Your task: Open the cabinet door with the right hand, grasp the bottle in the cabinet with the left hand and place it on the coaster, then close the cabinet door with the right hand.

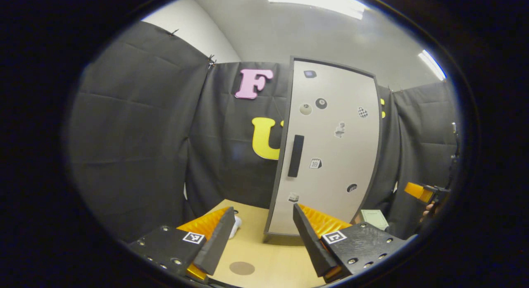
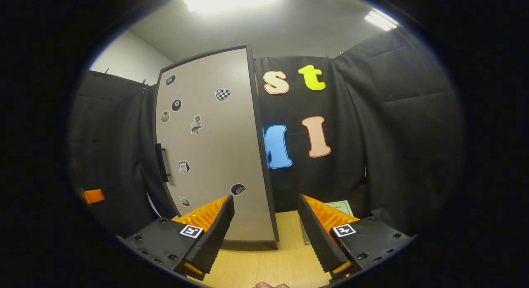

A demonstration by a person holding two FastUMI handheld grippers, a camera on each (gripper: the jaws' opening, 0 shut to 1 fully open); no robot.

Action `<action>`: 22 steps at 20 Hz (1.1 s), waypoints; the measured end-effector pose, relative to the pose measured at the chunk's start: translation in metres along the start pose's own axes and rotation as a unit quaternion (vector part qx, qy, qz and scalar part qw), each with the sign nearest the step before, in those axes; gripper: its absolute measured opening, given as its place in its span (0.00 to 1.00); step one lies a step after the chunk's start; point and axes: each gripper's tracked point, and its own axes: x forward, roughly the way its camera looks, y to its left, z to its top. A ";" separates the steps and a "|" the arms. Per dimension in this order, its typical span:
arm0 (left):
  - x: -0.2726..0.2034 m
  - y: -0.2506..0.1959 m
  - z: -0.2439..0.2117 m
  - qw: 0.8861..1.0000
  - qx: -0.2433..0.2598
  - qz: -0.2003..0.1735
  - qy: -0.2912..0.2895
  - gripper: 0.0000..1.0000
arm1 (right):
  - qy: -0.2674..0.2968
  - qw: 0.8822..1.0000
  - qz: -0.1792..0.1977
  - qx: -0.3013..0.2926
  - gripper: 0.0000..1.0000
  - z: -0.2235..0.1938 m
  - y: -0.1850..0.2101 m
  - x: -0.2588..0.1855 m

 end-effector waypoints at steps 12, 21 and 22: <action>0.030 0.042 -0.030 0.999 0.002 -0.034 0.020 0.87 | -0.013 0.999 0.037 -0.011 0.98 0.044 0.092 0.039; 0.035 0.097 -0.042 1.000 0.009 -0.009 0.024 0.86 | -0.009 0.996 0.088 -0.024 0.98 0.077 0.188 0.090; 0.034 0.103 -0.043 1.000 -0.001 -0.004 0.023 0.87 | -0.009 0.995 0.091 -0.026 0.98 0.079 0.196 0.096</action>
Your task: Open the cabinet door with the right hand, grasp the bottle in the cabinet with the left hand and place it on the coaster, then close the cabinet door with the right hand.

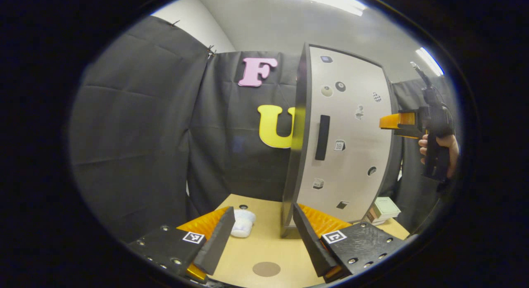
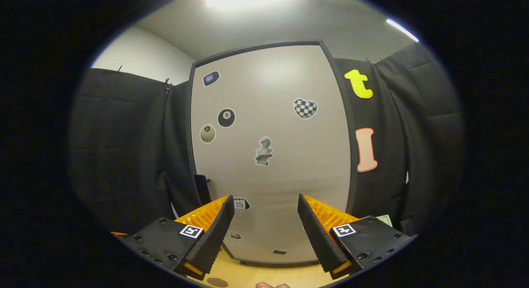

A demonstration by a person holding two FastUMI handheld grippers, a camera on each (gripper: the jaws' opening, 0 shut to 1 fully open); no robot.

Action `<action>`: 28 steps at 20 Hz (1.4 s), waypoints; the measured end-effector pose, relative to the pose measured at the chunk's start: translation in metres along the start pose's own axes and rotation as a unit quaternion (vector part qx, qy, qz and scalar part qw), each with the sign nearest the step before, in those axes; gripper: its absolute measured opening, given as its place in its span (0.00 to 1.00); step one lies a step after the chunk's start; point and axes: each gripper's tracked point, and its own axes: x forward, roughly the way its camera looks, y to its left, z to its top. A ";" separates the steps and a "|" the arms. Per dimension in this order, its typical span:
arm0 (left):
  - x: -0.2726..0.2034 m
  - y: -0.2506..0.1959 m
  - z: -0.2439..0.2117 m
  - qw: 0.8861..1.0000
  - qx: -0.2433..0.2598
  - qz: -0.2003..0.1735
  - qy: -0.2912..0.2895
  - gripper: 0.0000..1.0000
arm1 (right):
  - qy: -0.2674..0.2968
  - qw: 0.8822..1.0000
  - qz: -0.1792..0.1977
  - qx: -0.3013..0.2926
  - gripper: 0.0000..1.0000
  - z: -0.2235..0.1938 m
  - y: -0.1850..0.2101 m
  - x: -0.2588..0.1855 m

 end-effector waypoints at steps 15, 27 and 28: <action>-0.006 0.087 -0.029 0.999 -0.002 0.034 0.018 0.86 | 0.016 0.999 0.040 -0.028 0.98 -0.010 0.114 0.078; 0.001 0.128 -0.047 0.998 0.000 0.056 0.030 0.88 | 0.060 0.998 0.002 -0.035 0.80 -0.058 0.132 0.126; 0.001 0.130 -0.047 0.998 0.002 0.059 0.030 0.88 | 0.061 0.997 0.001 -0.035 0.78 -0.060 0.132 0.128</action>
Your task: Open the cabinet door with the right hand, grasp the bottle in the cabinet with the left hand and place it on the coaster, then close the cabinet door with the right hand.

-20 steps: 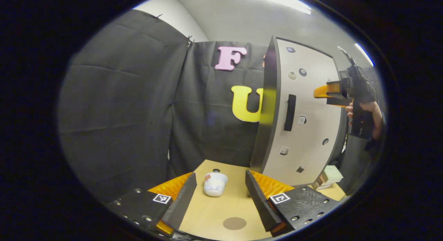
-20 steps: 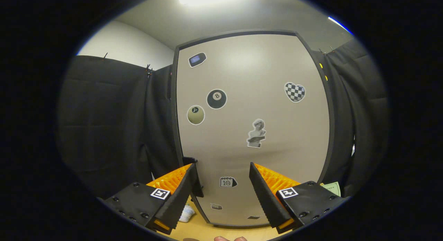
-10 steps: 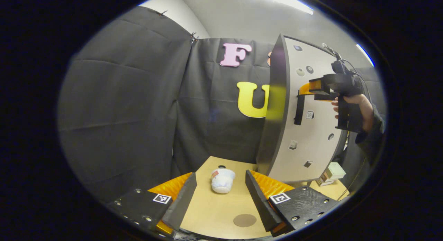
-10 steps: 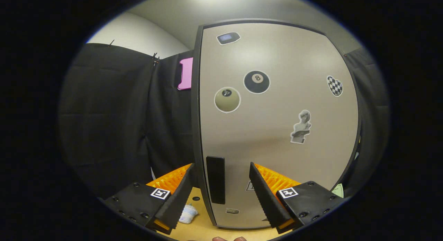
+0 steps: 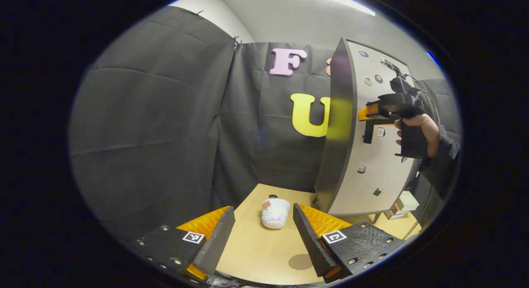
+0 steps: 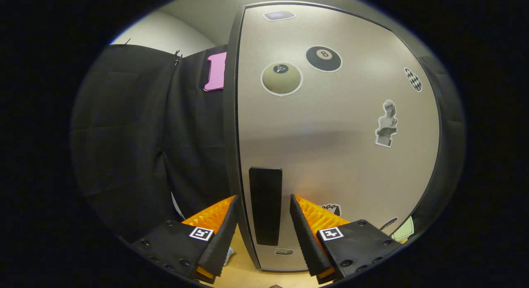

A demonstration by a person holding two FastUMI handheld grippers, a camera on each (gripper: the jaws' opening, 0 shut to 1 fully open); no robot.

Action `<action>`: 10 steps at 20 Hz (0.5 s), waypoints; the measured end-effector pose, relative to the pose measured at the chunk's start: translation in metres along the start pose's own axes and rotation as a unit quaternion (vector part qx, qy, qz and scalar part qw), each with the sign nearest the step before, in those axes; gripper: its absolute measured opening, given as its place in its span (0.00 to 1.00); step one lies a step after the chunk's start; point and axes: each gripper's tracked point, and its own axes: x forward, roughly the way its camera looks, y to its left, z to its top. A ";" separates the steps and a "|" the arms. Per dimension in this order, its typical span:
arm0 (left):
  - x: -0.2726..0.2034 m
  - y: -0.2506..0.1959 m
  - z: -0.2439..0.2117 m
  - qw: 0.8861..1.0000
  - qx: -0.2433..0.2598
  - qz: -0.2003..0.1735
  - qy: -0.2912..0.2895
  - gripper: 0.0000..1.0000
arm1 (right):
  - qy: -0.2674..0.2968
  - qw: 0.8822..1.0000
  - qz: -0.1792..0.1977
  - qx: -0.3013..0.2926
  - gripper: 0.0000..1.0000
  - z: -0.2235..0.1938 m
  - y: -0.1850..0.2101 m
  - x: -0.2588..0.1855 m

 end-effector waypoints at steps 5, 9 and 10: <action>0.003 0.005 0.000 1.000 0.006 0.003 0.000 0.88 | 0.004 1.000 -0.016 0.014 0.44 -0.002 -0.003 0.003; 0.004 0.003 -0.002 1.000 0.009 0.000 0.000 0.88 | 0.010 1.000 -0.021 0.009 0.30 -0.003 -0.005 0.005; 0.003 0.002 -0.003 1.000 0.007 -0.002 0.001 0.87 | 0.009 1.000 -0.018 0.022 0.30 -0.003 -0.003 0.003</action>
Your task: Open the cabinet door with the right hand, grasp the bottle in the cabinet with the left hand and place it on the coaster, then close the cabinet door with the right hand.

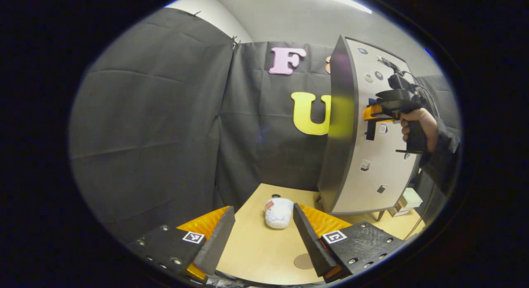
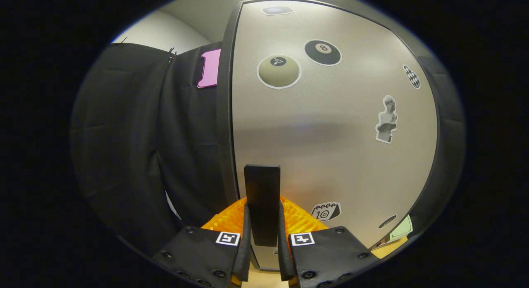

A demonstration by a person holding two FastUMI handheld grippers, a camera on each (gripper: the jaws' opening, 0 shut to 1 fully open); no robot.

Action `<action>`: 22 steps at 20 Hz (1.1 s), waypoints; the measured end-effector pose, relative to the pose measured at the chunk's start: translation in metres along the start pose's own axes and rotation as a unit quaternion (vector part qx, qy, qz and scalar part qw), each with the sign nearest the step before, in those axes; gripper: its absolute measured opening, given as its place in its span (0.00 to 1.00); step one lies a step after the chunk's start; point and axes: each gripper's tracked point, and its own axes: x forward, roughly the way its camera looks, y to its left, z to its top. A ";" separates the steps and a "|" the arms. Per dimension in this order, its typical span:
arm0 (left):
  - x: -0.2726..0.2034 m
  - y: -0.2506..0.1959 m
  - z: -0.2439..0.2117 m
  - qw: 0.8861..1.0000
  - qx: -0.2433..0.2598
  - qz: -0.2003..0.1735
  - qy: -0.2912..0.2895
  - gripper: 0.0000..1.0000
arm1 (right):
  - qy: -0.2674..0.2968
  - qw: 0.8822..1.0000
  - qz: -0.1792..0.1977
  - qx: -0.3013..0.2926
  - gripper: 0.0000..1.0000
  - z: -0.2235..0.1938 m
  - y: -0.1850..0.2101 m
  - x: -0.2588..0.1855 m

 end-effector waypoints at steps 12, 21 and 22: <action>0.016 -0.033 -0.014 0.999 -0.005 -0.043 0.017 0.86 | -0.005 0.998 0.052 -0.022 0.18 -0.002 -0.001 -0.007; 0.011 -0.091 -0.001 0.996 -0.012 -0.092 0.011 0.88 | -0.004 0.995 0.098 -0.033 0.18 -0.001 -0.004 -0.012; 0.013 -0.095 0.002 0.996 -0.012 -0.090 0.009 0.88 | -0.006 0.994 0.104 -0.033 0.18 -0.001 -0.004 -0.013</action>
